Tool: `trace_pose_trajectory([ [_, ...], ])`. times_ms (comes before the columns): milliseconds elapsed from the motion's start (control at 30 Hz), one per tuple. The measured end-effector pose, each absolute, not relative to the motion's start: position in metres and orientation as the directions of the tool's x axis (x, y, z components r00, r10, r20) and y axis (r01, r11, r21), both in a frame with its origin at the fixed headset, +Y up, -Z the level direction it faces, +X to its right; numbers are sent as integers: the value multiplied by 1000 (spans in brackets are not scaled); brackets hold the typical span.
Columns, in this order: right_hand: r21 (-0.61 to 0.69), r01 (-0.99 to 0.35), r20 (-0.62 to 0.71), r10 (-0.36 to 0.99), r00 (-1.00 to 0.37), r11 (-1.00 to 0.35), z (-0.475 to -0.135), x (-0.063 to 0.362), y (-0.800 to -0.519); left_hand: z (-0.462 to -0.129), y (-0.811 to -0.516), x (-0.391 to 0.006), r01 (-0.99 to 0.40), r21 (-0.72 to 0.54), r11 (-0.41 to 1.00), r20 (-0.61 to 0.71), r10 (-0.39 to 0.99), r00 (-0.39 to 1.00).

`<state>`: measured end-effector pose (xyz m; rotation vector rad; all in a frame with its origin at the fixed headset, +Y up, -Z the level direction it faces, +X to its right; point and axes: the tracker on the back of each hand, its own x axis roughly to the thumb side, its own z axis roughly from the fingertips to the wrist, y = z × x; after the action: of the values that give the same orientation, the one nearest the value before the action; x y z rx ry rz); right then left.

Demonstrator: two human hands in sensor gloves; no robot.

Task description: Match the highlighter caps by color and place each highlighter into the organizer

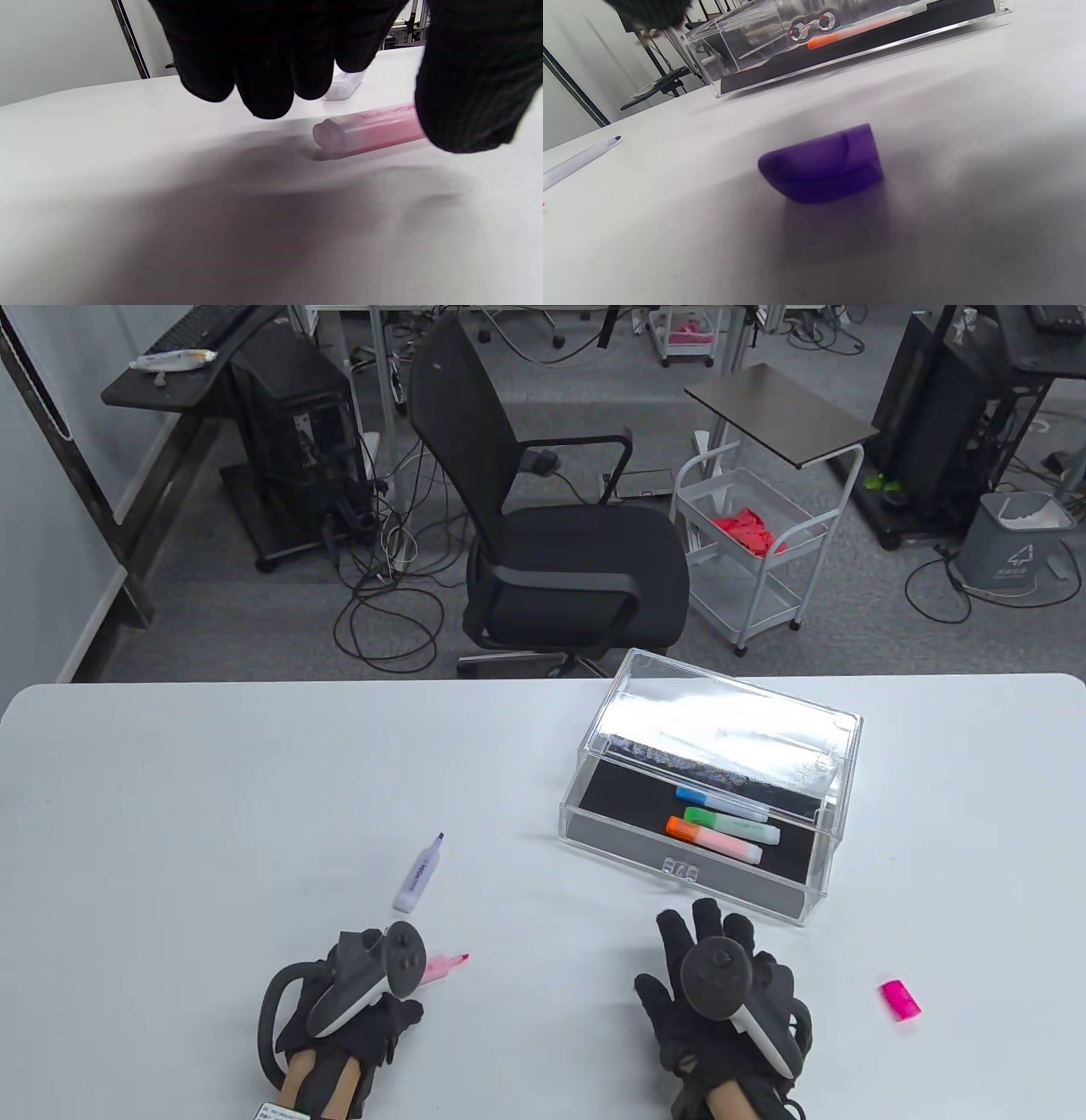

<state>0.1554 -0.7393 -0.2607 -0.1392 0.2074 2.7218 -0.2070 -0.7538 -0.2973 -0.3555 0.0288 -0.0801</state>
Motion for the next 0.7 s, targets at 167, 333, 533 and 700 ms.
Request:
trace_pose_trajectory([
  [167, 139, -402, -130, 386, -913, -905, -260, 155, -740, -307, -758, -200, 79, -373, 925, 13, -80, 997],
  [333, 149, -398, -132, 381, -915, -905, -259, 156, -740, -316, -764, -197, 56, -409, 911, -4, -63, 998],
  [533, 138, -367, -141, 348, -927, -920, -257, 155, -741, -322, -764, -193, 83, -385, 919, 2, -89, 996],
  [700, 141, -362, -141, 343, -929, -922, -256, 153, -742, -319, -766, -188, 134, -358, 924, 57, -122, 991],
])
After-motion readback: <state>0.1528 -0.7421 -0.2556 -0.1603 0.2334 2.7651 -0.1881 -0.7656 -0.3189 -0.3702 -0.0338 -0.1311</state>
